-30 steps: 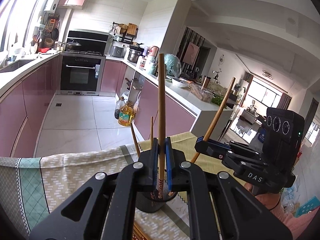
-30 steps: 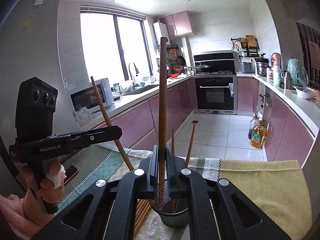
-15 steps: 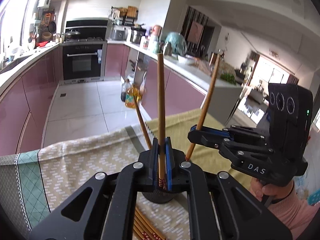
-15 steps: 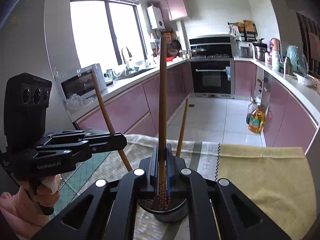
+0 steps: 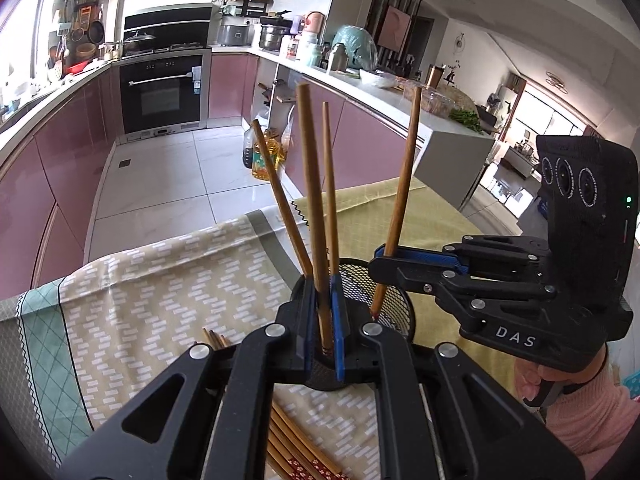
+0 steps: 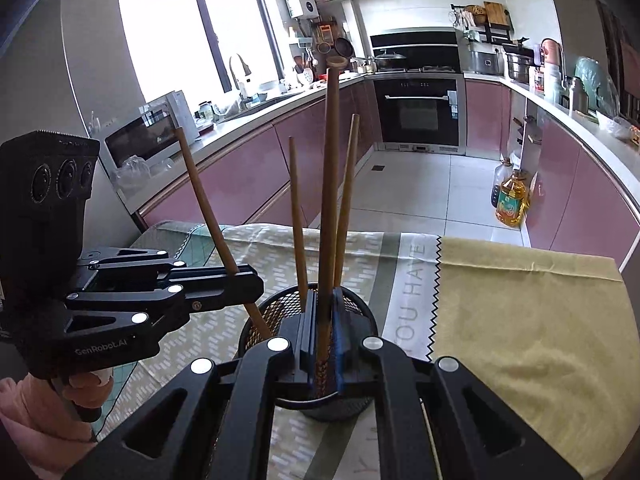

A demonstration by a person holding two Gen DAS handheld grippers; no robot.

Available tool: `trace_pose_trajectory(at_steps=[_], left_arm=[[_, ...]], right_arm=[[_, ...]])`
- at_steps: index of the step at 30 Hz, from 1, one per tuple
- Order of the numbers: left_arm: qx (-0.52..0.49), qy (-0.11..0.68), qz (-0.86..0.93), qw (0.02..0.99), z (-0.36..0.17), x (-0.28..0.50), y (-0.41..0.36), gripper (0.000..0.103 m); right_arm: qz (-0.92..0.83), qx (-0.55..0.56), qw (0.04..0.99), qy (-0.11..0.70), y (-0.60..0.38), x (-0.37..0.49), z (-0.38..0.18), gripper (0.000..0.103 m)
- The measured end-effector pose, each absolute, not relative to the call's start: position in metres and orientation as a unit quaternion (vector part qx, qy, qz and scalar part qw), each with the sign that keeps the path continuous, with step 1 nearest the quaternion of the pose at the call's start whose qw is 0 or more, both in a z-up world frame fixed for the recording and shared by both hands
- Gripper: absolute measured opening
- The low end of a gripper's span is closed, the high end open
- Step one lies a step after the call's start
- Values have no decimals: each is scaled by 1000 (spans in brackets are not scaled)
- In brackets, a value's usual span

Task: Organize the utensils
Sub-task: 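Lower both chopsticks into the mesh cup and open both tools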

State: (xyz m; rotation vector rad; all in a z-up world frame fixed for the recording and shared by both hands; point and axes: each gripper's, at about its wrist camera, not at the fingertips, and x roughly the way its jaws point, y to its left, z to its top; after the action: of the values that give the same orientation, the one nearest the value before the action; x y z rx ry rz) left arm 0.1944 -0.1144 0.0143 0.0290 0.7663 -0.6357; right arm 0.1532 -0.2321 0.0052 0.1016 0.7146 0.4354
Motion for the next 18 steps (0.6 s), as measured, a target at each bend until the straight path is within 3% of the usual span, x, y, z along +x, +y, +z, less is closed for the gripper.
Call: trace_pose_trajectory(at_steps=[4, 14, 18], left_arm=[[15, 372, -294, 880, 12, 200, -118, 8], [2, 372, -280, 885, 8, 200, -114, 22], [-1, 349, -266, 898, 12, 186, -102, 36]], right_arm=[[199, 53, 915, 347, -233, 159, 4, 8], [197, 76, 918, 334, -242, 158, 6, 18], [207, 72, 922, 318, -240, 145, 13, 26]])
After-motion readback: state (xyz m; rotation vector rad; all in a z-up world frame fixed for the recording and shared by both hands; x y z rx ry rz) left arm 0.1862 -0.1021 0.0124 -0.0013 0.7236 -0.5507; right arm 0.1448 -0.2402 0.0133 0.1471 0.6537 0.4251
